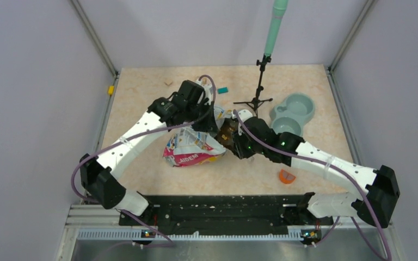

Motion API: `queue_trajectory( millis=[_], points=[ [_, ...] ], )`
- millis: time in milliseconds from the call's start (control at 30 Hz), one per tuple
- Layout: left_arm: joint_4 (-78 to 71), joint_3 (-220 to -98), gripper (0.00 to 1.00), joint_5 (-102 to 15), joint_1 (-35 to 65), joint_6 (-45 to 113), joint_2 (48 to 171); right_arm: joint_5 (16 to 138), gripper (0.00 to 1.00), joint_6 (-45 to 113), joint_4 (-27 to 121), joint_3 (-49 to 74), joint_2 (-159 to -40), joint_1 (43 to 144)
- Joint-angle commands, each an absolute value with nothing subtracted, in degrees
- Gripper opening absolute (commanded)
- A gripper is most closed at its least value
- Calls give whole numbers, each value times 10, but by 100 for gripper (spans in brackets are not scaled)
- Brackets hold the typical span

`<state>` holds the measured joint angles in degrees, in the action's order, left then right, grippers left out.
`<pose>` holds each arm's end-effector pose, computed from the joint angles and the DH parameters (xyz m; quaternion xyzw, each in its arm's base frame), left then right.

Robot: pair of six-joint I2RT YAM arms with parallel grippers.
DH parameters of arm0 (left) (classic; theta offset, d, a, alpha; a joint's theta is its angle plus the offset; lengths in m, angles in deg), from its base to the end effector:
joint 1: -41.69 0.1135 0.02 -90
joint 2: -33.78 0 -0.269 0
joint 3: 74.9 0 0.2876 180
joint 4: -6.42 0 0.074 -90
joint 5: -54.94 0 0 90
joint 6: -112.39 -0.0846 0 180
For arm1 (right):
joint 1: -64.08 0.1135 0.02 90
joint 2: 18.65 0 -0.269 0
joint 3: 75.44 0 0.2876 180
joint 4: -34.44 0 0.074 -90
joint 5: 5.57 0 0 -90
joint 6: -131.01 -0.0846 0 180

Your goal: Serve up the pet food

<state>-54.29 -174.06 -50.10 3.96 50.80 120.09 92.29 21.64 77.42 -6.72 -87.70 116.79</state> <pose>0.2931 -0.2545 0.3305 0.1221 0.9182 -0.2968 0.2320 0.2069 0.2525 0.2548 -0.2367 0.8853 0.1817 0.3567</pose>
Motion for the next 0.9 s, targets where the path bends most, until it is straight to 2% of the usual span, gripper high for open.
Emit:
queue_trajectory(
  millis=[0, 367, 867],
  points=[
    [-459, -1667, 0, -551, 35, 546, 1155, 907, 0, 229, 801, -49, -869, 1169],
    [-510, -1581, 0, -628, 22, 532, 1114, 861, 0, 285, 921, 26, -870, 1168],
    [-518, -1632, 0, -536, 19, 545, 1107, 848, 0, 305, 966, -32, -852, 1176]
  ],
)
